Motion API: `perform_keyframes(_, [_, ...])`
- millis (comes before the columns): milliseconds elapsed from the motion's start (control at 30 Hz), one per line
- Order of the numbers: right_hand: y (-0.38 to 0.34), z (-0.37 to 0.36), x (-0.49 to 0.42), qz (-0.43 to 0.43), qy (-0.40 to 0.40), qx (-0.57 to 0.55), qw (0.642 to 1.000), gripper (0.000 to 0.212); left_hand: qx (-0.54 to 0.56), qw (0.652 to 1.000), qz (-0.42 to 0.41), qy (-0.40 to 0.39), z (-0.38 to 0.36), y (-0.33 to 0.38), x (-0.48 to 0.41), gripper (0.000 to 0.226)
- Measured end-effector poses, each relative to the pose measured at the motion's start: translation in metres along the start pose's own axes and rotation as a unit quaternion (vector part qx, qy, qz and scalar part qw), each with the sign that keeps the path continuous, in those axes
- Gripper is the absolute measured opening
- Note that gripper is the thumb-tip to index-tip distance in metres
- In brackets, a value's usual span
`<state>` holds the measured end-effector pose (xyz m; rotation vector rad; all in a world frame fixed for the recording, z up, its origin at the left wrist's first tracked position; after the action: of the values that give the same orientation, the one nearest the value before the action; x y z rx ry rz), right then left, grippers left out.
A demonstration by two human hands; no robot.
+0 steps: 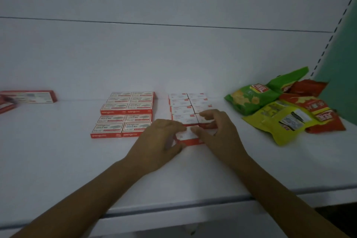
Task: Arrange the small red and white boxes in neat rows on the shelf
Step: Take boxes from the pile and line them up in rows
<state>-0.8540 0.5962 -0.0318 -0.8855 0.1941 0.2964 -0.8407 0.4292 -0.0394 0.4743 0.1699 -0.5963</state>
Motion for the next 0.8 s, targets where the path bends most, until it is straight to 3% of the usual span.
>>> perform_keyframes(133, [0.001,0.000,0.006,0.011,0.002,0.018,1.000,0.032,-0.047,0.998,0.034,-0.002,-0.003,-0.004,-0.001,0.045])
perform_keyframes(367, [0.001,-0.004,0.010,0.023,-0.010,0.104,0.994,0.054,-0.087,0.995,0.038,-0.029,-0.003,-0.001,-0.004,0.051])
perform_keyframes(500, [0.008,-0.010,0.008,-0.002,-0.055,0.144,0.988,0.054,-0.102,0.993,0.044,-0.026,-0.004,0.000,-0.004,0.054])
perform_keyframes(800, [0.009,-0.009,0.006,-0.011,-0.049,0.158,0.986,0.047,-0.028,0.998,0.045,-0.043,-0.008,0.000,-0.005,0.046])
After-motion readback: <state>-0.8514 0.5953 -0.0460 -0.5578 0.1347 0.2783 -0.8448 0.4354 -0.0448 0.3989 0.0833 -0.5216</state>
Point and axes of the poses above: each hand's wrist, its own x-axis away from the middle knuckle, its own z-axis out of the back of the hand, y = z × x, the point moved 4 cm from there along -x, towards the middle knuckle, and after that the axes turned 13 degrees about -y, right-handed, at the moved point
